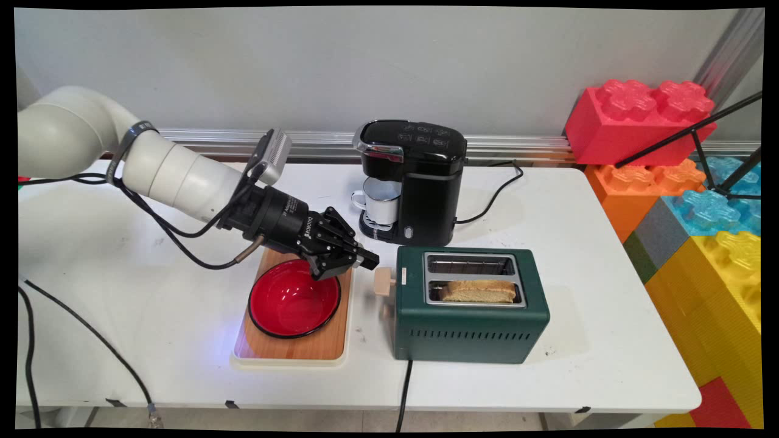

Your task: Press the toaster switch

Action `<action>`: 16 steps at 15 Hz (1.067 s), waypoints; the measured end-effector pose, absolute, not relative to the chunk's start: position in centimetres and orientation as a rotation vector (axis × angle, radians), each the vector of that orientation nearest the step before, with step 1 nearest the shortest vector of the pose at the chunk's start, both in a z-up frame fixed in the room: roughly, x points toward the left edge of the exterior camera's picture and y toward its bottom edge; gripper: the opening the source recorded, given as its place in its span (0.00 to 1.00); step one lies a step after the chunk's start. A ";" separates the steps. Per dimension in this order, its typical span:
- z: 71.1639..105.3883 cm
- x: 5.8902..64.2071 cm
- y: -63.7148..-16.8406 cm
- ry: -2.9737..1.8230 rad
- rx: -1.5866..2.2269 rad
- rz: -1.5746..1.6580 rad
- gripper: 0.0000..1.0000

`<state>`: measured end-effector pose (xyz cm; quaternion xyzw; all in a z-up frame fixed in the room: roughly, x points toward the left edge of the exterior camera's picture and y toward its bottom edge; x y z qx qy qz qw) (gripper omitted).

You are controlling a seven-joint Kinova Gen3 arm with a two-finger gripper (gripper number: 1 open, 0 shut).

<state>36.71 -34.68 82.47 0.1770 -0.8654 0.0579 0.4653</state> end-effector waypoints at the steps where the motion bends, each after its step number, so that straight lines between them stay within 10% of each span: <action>1: 82.4 36.7 -34.7 -2.122 0.435 0.140 0.00; 16: 80.1 35.8 -34.8 -2.101 0.437 0.105 0.00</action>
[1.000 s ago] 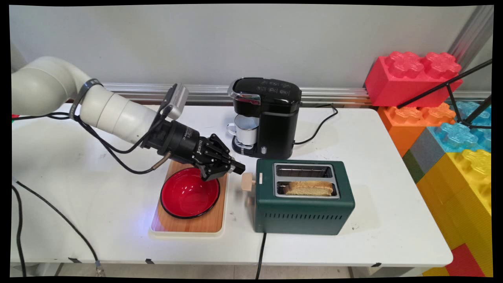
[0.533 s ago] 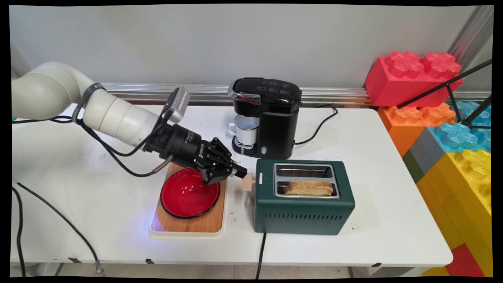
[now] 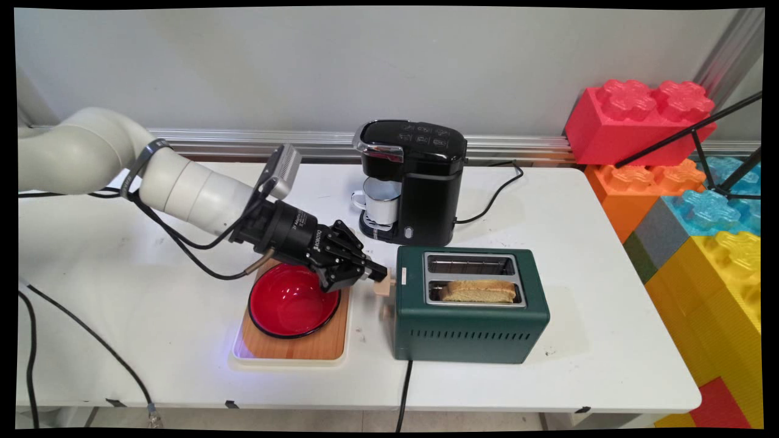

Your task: Press the toaster switch

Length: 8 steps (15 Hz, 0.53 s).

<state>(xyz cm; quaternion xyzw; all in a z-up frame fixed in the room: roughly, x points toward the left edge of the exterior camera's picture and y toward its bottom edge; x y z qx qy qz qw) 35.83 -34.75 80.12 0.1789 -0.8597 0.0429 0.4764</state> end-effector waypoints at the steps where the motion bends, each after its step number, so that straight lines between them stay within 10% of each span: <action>1: 79.9 35.8 -34.7 -2.100 0.437 0.104 0.00; 8: 78.8 35.3 -35.0 -2.096 0.437 0.103 0.00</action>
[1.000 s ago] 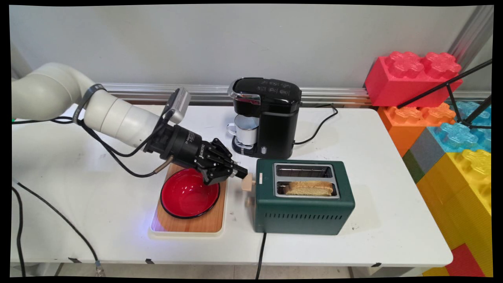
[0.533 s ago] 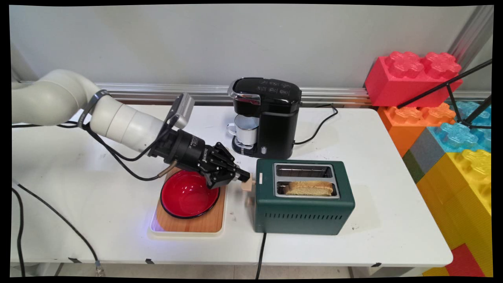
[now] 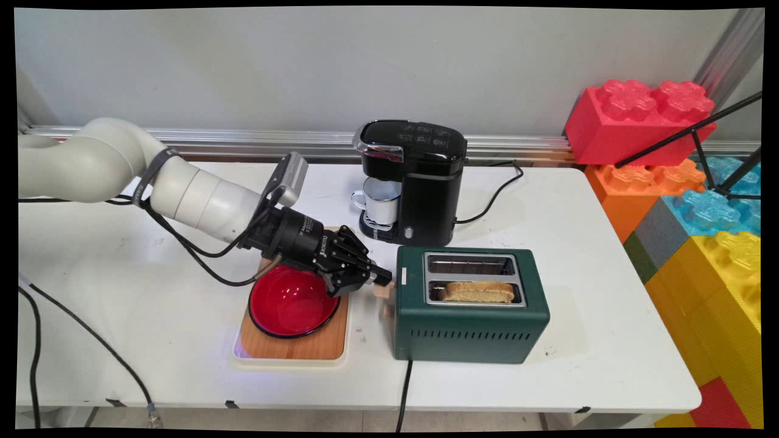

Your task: Press the toaster switch

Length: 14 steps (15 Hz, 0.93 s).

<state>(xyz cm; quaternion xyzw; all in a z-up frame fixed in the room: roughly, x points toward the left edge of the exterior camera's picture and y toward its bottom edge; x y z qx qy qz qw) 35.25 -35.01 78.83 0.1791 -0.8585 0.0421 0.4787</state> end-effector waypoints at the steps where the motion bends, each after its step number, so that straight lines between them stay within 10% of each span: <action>1: 78.6 35.2 -35.0 -2.097 0.438 0.104 0.00; 14: 76.1 35.1 -35.3 -2.123 0.440 0.091 0.00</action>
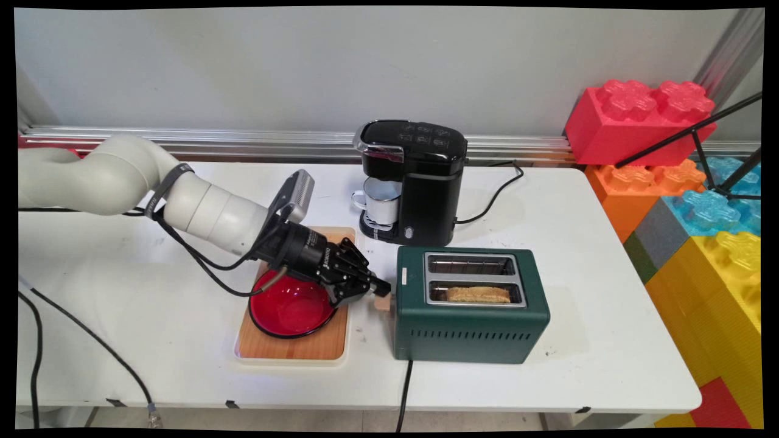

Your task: Press the toaster switch

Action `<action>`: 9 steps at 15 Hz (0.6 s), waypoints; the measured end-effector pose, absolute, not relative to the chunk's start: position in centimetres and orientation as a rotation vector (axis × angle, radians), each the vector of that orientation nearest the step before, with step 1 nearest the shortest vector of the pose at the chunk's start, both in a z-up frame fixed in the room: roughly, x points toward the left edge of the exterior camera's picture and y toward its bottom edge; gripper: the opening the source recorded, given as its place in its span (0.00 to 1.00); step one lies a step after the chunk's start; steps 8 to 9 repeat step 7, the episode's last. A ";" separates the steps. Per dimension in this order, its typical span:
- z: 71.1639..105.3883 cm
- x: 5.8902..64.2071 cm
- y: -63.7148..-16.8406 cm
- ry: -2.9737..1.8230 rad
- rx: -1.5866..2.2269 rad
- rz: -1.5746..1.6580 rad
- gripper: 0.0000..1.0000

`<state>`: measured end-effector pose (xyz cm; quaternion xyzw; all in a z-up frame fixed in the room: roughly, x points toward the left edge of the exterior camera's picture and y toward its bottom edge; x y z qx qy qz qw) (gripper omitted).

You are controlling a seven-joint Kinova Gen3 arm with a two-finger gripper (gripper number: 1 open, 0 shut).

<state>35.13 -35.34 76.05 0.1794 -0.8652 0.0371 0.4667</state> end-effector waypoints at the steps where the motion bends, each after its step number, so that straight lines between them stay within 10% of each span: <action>1: 75.8 35.1 -35.3 -2.125 0.440 0.090 0.00; 9: 74.8 34.7 -35.5 -2.128 0.441 0.085 0.00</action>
